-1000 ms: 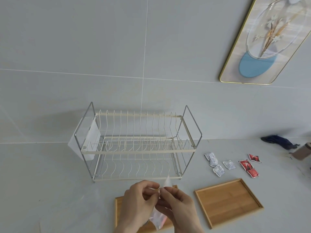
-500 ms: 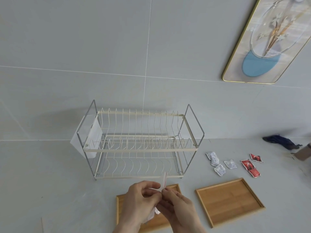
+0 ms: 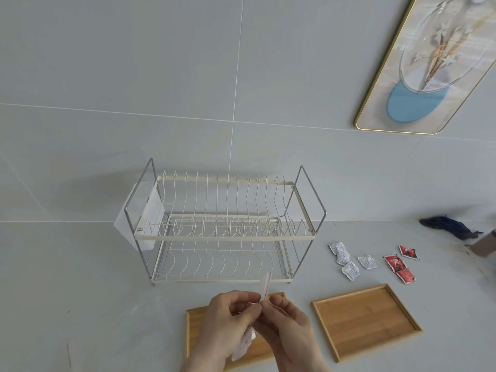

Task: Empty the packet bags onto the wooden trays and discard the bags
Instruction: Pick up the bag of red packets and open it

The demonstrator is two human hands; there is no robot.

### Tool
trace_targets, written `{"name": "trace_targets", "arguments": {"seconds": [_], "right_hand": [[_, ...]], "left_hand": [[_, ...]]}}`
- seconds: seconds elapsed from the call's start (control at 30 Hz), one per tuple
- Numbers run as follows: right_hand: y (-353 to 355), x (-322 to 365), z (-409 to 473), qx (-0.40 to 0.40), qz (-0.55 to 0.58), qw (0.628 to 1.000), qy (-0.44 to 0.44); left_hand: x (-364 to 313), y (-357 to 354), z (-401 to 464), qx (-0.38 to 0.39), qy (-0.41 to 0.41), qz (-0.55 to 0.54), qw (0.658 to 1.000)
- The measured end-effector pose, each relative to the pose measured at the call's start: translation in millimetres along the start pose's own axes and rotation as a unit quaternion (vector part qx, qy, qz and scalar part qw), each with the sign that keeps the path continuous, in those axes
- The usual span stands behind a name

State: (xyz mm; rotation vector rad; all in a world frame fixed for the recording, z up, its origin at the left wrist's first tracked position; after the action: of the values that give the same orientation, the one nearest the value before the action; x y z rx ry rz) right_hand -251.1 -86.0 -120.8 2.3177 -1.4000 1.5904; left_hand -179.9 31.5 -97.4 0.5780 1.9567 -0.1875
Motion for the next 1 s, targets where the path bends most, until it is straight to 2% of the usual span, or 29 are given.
{"name": "trace_targets", "arguments": {"seconds": [0.27,0.4,0.53,0.77,0.9,1.0], "right_hand": [[1,2,2,-0.018,-0.129,0.986,0.105],[-2,2,0,-0.025,-0.189,0.972,0.137],[-3,1,0,-0.022,-0.203,0.968,0.143],[2,-4,4,-0.030,-0.237,0.957,0.166],[5,-1,6,-0.033,-0.230,0.956,0.181],[6,1,8,-0.039,-0.228,0.954,0.188]], "left_hand": [[9,-3,-3,-0.031,0.060,-0.083,0.994],[10,-3,-4,-0.052,0.044,-0.092,0.993],[4,-3,-7,-0.064,0.027,-0.077,0.995],[2,-6,-9,-0.071,-0.073,0.121,0.987],[-10,-6,-14,-0.094,-0.191,0.273,0.938],[-15,-10,-15,-0.088,-0.230,0.328,0.912]]}}
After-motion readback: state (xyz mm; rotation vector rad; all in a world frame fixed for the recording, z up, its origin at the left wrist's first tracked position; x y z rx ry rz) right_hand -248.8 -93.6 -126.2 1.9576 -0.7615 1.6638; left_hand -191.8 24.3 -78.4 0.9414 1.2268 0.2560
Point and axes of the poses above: each hand's wrist, its own z-axis towards the middle knuckle, its own y-axis out of the back of the hand, x = y × z, the point moved 5 cm from there along z, towards the middle knuckle, and after that the axes turned 3 degrees about y, right-handed, at the moved point
